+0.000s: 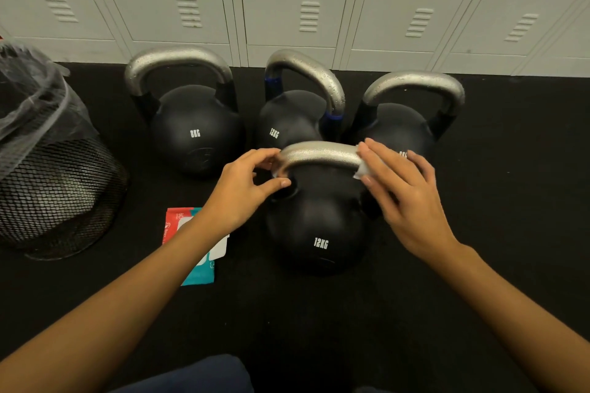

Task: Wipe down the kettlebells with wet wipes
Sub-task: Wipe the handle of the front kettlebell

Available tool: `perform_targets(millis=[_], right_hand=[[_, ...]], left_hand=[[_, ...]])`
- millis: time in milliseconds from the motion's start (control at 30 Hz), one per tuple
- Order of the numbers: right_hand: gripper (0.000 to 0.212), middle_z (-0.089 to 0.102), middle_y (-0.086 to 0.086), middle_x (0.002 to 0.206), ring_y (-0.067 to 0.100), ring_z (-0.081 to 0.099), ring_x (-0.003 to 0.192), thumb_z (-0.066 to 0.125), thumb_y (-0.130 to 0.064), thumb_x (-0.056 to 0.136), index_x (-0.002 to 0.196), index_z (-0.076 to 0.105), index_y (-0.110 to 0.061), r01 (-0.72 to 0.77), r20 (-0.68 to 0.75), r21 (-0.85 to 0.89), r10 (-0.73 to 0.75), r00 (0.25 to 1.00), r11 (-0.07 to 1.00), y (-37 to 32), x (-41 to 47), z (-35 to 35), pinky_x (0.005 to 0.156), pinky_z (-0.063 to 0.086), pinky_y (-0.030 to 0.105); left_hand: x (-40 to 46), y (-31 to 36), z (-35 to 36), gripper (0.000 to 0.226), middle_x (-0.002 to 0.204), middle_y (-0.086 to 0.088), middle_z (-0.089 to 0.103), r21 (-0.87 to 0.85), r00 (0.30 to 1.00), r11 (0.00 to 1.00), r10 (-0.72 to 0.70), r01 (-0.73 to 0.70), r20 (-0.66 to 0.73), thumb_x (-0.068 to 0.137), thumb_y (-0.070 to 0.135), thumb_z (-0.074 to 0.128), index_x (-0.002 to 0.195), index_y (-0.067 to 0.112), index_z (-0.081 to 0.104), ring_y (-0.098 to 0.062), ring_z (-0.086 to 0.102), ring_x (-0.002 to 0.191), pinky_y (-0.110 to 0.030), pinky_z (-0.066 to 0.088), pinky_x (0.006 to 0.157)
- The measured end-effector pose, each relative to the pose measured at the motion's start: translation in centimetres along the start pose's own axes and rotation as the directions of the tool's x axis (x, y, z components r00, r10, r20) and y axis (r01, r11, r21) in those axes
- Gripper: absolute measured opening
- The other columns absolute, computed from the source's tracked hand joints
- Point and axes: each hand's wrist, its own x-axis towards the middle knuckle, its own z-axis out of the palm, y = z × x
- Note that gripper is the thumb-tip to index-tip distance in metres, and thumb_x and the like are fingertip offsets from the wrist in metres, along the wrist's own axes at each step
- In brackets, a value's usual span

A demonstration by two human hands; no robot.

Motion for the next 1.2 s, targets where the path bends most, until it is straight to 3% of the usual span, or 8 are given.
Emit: perform_targets(millis=[167, 433, 567, 700, 800, 900, 1033, 1200], right_hand=[[0.044, 0.044, -0.007, 0.151, 0.006, 0.040, 0.138, 0.041, -0.028, 0.104, 0.147, 0.044, -0.023, -0.008, 0.018, 0.045, 0.008, 1.000, 0.999, -0.4, 0.0, -0.1, 0.114, 0.026, 0.047], [0.045, 0.060, -0.012, 0.133, 0.010, 0.054, 0.119, 0.034, -0.039, 0.104, 0.146, 0.045, -0.031, 0.091, 0.157, -0.123, -0.071, 0.985, 0.988, -3.7, 4.4, 0.3, 0.113, 0.022, 0.039], [0.036, 0.064, -0.018, 0.121, 0.002, 0.055, 0.114, 0.035, -0.043, 0.103, 0.131, 0.058, -0.037, -0.211, 0.151, 0.192, 0.184, 0.971, 0.958, -2.3, 3.5, -0.3, 0.107, 0.031, 0.033], [0.033, 0.069, -0.017, 0.105, -0.002, 0.060, 0.106, 0.035, -0.031, 0.107, 0.111, 0.068, -0.032, -0.459, 0.231, 0.562, 0.402, 0.886, 0.688, -1.1, 1.9, -0.7, 0.091, 0.042, 0.016], [0.038, 0.070, -0.013, 0.111, 0.000, 0.060, 0.111, 0.031, -0.028, 0.108, 0.114, 0.068, -0.030, -0.518, 0.261, 0.634, 0.472, 0.842, 0.575, -0.8, 1.2, -0.5, 0.095, 0.042, 0.015], [0.039, 0.068, -0.014, 0.103, -0.001, 0.060, 0.102, 0.030, -0.026, 0.107, 0.110, 0.069, -0.025, -0.533, 0.243, 0.586, 0.495, 0.834, 0.611, -1.4, 1.9, -0.8, 0.087, 0.043, 0.015], [0.031, 0.067, -0.012, 0.091, 0.007, 0.060, 0.091, 0.038, -0.028, 0.103, 0.096, 0.068, -0.027, -0.509, 0.236, 0.485, 0.455, 0.859, 0.711, -2.6, 4.0, -1.3, 0.084, 0.048, 0.033], [0.021, 0.068, -0.012, 0.113, 0.003, 0.060, 0.107, 0.052, -0.025, 0.102, 0.117, 0.066, -0.025, -0.269, 0.133, 0.415, 0.234, 0.963, 0.869, -3.2, 3.8, -0.7, 0.096, 0.048, 0.036]], left_hand=[[-0.6, 0.2, 0.9, 0.054, 0.114, 0.014, 0.054, -0.037, 0.998, 0.999, -0.014, 0.011, -0.060, 0.082, 0.019, 0.072, 0.132, 0.019, 0.052, 0.009, 0.050, 0.100, -0.020, 0.041, 0.091], [-0.6, 0.2, 0.8, 0.053, 0.115, 0.015, 0.053, -0.043, 0.999, 0.999, -0.007, 0.005, -0.054, 0.083, 0.018, 0.071, 0.133, 0.019, 0.052, 0.006, 0.050, 0.103, -0.020, 0.041, 0.091], [-0.6, 0.0, 0.8, 0.054, 0.113, 0.017, 0.053, -0.049, 0.999, 0.999, -0.012, 0.009, -0.053, 0.083, 0.019, 0.071, 0.133, 0.020, 0.051, 0.013, 0.049, 0.101, -0.014, 0.040, 0.089], [-0.6, -0.1, 1.0, 0.054, 0.115, 0.017, 0.052, -0.052, 0.998, 0.999, -0.013, 0.010, -0.061, 0.084, 0.019, 0.071, 0.133, 0.021, 0.051, 0.013, 0.049, 0.102, -0.012, 0.039, 0.088], [-0.7, -0.1, 1.1, 0.053, 0.115, 0.016, 0.051, -0.055, 0.998, 0.998, -0.013, 0.010, -0.062, 0.084, 0.019, 0.070, 0.134, 0.020, 0.050, 0.010, 0.049, 0.102, -0.013, 0.040, 0.088], [-0.7, 0.0, 1.0, 0.053, 0.116, 0.016, 0.051, -0.059, 0.998, 0.998, -0.019, 0.016, -0.060, 0.085, 0.019, 0.070, 0.134, 0.020, 0.050, 0.004, 0.049, 0.106, -0.016, 0.041, 0.090], [-0.7, 0.0, 1.1, 0.053, 0.117, 0.016, 0.051, -0.060, 0.998, 0.998, -0.026, 0.023, -0.057, 0.085, 0.020, 0.069, 0.134, 0.022, 0.049, 0.006, 0.049, 0.106, -0.019, 0.041, 0.092], [-0.7, -0.2, 1.2, 0.054, 0.116, 0.017, 0.051, -0.071, 0.997, 0.997, -0.025, 0.021, -0.069, 0.084, 0.020, 0.070, 0.134, 0.022, 0.049, 0.008, 0.049, 0.106, -0.024, 0.044, 0.095]])
